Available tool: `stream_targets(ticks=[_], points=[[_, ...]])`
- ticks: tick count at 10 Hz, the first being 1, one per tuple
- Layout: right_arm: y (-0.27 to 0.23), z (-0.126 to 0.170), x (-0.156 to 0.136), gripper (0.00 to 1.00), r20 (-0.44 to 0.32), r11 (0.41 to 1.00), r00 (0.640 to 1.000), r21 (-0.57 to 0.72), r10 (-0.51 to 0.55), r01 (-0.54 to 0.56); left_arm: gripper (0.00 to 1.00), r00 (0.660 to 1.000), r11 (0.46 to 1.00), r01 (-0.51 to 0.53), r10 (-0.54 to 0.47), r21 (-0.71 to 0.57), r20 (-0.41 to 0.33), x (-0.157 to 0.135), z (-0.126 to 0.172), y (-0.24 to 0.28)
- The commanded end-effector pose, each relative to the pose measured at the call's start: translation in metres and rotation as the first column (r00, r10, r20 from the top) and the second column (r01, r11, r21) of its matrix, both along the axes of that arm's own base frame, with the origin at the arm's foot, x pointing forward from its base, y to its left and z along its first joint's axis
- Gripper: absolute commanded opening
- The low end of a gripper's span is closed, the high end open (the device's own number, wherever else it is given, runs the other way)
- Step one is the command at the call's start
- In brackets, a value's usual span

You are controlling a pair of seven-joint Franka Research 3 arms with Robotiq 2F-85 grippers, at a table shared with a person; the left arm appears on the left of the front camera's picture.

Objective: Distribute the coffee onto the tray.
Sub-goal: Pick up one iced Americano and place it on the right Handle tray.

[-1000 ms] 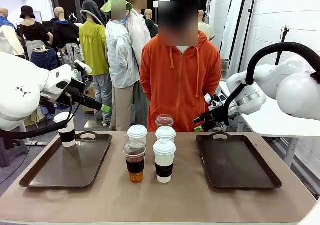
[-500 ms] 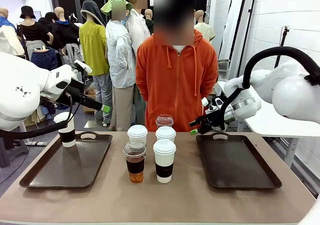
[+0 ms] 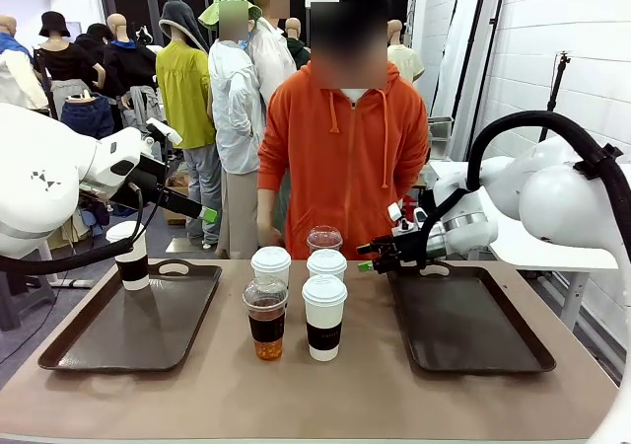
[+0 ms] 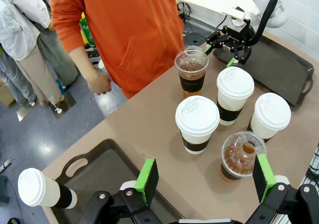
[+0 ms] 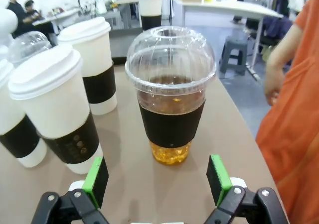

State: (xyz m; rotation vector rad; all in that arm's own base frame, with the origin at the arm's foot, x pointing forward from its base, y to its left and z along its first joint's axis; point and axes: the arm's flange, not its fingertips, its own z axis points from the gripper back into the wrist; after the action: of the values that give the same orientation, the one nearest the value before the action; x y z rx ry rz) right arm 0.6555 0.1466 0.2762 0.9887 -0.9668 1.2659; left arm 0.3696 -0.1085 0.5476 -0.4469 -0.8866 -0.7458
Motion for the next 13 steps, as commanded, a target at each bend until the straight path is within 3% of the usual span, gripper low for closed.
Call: stream_targets(ticks=[1,13], points=[[0.011,-0.009,0.012,1.0,0.022,0.998,1.0,0.063,0.001,-0.002,1.0,1.0,1.0,-0.001,0.001,-0.001,-0.004,0.0,0.0,0.001],[0.049,-0.024,0.038,1.0,-0.02,0.995,0.999,0.089,0.051,-0.049,1.0,1.0,1.0,-0.001,0.001,-0.001,-0.004,0.0,0.0,0.001]])
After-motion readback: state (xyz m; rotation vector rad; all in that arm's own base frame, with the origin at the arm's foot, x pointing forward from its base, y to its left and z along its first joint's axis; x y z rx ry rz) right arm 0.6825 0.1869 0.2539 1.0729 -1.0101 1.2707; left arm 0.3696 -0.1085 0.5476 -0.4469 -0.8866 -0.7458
